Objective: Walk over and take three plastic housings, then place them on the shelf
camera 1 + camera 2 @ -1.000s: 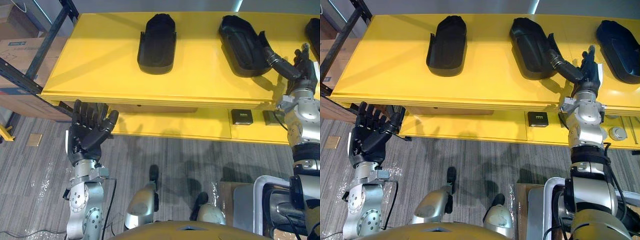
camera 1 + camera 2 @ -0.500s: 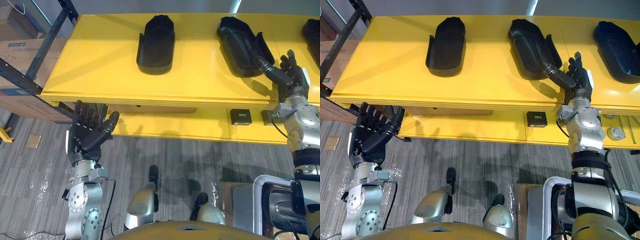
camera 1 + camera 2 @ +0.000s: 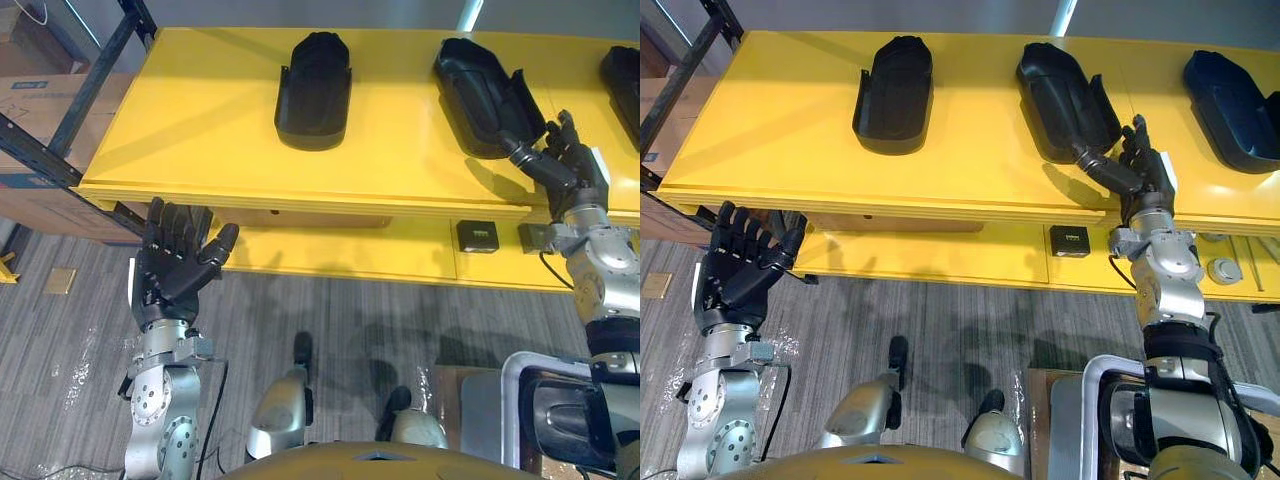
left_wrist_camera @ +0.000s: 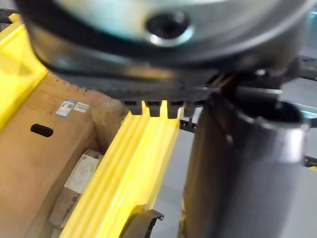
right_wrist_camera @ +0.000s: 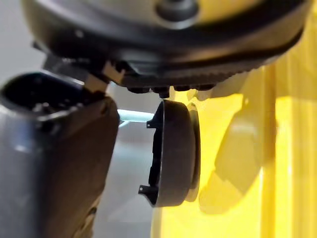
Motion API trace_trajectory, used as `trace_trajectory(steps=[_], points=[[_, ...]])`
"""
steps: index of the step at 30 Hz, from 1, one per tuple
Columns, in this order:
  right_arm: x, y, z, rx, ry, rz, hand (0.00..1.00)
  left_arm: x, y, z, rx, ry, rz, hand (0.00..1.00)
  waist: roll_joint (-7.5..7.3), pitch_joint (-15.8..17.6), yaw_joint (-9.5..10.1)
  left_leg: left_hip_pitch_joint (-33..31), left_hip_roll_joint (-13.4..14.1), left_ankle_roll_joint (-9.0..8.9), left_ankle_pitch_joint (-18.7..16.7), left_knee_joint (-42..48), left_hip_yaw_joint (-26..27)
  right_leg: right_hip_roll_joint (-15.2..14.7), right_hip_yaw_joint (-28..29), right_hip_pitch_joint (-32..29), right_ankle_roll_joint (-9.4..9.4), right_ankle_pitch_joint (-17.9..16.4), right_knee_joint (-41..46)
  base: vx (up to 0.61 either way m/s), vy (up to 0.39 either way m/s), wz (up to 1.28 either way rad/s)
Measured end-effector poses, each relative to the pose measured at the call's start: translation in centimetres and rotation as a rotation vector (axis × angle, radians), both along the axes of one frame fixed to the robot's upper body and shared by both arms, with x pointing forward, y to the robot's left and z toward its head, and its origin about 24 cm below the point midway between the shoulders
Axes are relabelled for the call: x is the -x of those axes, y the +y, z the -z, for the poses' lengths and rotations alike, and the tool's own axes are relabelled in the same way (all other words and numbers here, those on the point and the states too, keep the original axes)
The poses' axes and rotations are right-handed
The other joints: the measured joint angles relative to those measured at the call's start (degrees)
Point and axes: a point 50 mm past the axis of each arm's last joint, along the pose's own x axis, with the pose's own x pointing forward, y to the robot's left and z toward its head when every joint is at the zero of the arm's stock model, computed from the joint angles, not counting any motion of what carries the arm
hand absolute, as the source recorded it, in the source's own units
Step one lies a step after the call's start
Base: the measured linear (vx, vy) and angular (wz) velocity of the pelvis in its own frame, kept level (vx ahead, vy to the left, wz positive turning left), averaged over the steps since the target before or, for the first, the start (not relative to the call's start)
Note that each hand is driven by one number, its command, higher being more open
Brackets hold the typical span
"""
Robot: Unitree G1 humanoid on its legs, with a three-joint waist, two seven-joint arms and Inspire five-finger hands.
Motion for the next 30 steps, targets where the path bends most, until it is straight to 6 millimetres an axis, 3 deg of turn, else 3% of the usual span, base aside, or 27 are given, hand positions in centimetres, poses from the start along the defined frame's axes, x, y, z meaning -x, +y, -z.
trace_trajectory(steps=[5,30], points=[[0.5,0.9,0.9,-0.014,0.005,-0.036,1.00,0.1,-0.1,0.0,-0.039,0.005,0.015,1.00,-0.82,-0.6,-0.06,0.0,0.0,-0.51,-0.4,0.0,0.0,0.0,-0.1,0.0,-0.02,0.0,-0.1,0.00,0.000,0.00],[1.4,2.7,3.2,-0.051,0.043,-0.119,1.00,0.2,-0.3,0.3,-0.043,0.021,0.036,1.00,-1.55,-3.0,-0.23,0.2,0.4,-0.72,-0.6,0.0,-0.2,0.8,-0.3,0.8,-0.38,-0.2,-1.1,0.00,0.000,0.00]])
